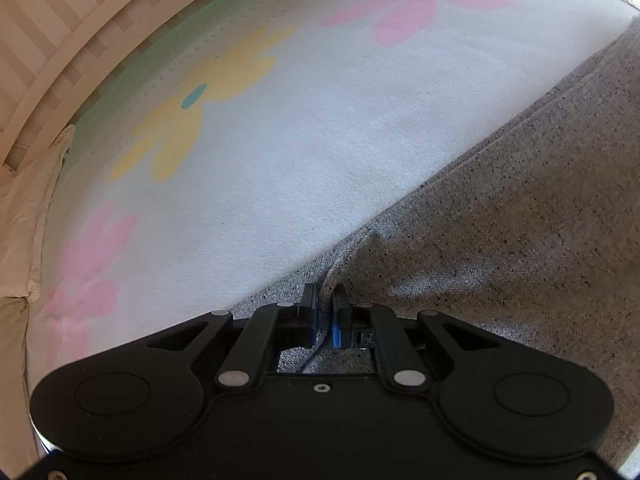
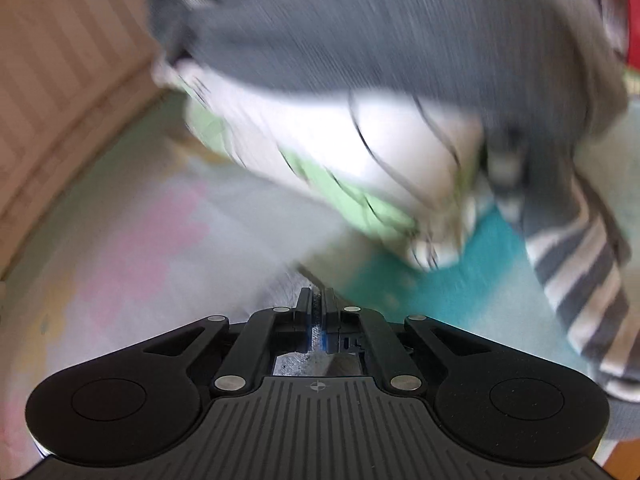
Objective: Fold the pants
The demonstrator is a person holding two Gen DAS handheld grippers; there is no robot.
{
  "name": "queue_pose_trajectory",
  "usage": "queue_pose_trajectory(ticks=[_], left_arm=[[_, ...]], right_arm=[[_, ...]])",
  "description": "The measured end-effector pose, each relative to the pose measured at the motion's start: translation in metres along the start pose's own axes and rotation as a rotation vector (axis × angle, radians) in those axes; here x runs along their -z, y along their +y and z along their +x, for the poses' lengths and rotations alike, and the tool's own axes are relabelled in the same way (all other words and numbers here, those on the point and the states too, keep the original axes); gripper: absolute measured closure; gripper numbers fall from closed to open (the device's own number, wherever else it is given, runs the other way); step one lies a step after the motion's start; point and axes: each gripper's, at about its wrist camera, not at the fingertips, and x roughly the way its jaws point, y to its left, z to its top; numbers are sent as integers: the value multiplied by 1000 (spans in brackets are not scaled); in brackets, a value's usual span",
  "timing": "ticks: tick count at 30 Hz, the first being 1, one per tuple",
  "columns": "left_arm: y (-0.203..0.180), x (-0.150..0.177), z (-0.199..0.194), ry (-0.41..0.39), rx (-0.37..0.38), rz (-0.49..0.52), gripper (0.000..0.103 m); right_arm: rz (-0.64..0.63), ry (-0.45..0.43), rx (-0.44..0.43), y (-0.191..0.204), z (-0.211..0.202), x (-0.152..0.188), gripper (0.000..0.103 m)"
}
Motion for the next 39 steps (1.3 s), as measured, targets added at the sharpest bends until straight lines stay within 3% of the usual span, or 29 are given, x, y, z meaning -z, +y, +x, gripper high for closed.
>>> queue_pose_trajectory(ticks=[2,6,7,9,10,12,14,17,25,29,31,32,33,39], left_arm=[[2,-1,2,2,6,-3,88],[3,-1,3,2,8,-10,88],[3,0,3,0,8,-6,88],[4,0,4,-1,10,-5,88],[4,0,5,0,13,-9,89],[5,0,7,2,17,-17,90],[6,-1,7,1,18,-13,91],[6,1,7,-4,18,-8,91],[7,1,9,-8,25,-7,92],[6,2,8,-10,23,-2,92],[5,3,8,-11,22,-3,92],[5,3,8,-12,22,-1,92],[4,4,8,-13,21,2,94],[8,-2,-3,-54,32,-20,96]], right_arm=[[-51,-6,46,10,2,1,99],[-118,107,269,11,40,13,96],[-134,91,293,9,39,14,95],[-187,7,281,16,30,10,88],[-201,-47,244,19,24,6,87],[-186,-98,133,22,21,1,75],[-174,-75,62,25,33,-1,70],[-174,-1,34,30,64,1,70],[-239,49,74,41,92,2,69],[-207,77,25,39,88,3,67],[-184,95,8,37,84,3,71],[-187,90,-9,32,75,4,93],[-201,77,-14,33,70,4,99],[-293,-47,67,49,51,0,99]])
